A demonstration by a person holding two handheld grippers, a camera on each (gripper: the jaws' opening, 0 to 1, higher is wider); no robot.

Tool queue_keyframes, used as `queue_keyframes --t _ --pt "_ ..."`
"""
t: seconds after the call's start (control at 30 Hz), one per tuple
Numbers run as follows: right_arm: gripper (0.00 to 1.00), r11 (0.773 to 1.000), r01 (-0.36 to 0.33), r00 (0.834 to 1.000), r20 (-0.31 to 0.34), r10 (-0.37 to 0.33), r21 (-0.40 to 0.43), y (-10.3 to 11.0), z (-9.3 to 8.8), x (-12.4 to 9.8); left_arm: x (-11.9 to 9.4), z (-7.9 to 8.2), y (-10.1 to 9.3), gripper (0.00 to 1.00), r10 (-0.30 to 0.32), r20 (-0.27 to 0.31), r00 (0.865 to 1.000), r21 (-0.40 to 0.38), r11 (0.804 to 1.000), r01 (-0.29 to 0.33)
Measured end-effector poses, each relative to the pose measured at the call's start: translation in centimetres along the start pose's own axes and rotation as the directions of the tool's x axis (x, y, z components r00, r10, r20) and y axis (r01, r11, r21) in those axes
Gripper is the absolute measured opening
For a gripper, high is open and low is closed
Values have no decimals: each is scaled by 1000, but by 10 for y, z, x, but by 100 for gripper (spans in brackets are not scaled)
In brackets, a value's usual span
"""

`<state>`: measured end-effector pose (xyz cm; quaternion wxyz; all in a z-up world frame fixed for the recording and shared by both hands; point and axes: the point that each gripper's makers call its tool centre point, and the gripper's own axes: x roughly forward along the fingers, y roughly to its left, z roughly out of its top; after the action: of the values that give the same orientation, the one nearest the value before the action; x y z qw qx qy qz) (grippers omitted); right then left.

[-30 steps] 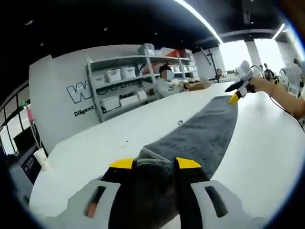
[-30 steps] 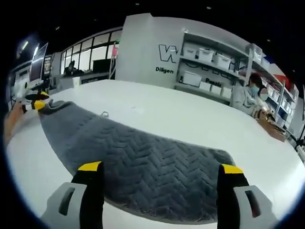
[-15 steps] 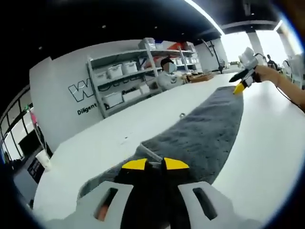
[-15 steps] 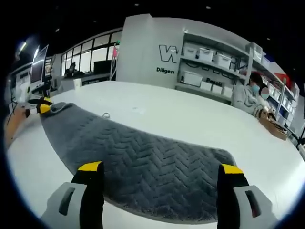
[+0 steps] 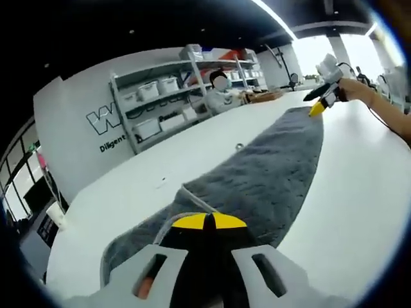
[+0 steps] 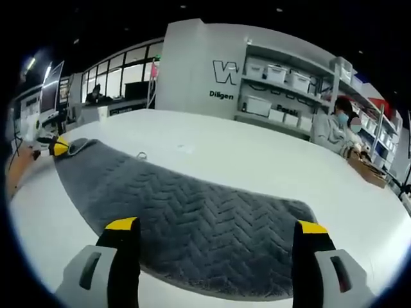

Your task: Open the folded towel by lifting each exposed corner and separating the folded layers until the towel lies flat within the target outline without major curled edges

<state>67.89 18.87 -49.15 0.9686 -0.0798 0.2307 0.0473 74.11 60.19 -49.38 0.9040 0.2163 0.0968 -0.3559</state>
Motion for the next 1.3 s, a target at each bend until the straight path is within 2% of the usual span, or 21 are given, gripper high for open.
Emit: queue_keyframes --t 0.1,0.2,0.27,0.5,0.7,0.9,1.1,1.3 --pt "99 1000 -1 1000 0 1 0 0 0 0 2 -4 -1 3 3 -17 1000 19 1000 -2" --pt "99 1000 -2 1000 1 2 -2 1 0 -1 3 -5 -3 12 -4 -24 1000 27 1000 5" --pt "99 1000 -5 1000 -1 5 -4 1 0 -1 5 -6 -4 14 -4 -31 1000 33 999 5" --pt "99 1000 -8 1000 -8 8 -9 3 -1 0 7 -12 -3 11 0 -50 999 39 999 2" --pt "99 1000 -6 1000 -8 5 -7 1 -1 0 7 -11 -3 5 -1 -46 999 42 999 3" --pt "99 1000 -7 1000 -11 6 -9 0 -1 1 3 -9 -5 4 -5 -41 999 40 999 7" --pt "99 1000 -12 1000 -19 11 -15 3 -4 0 -4 -5 -9 4 -36 -30 999 39 999 37" --pt "99 1000 -17 999 -28 16 -24 6 -6 0 -10 -6 -22 4 -114 -29 993 26 993 114"
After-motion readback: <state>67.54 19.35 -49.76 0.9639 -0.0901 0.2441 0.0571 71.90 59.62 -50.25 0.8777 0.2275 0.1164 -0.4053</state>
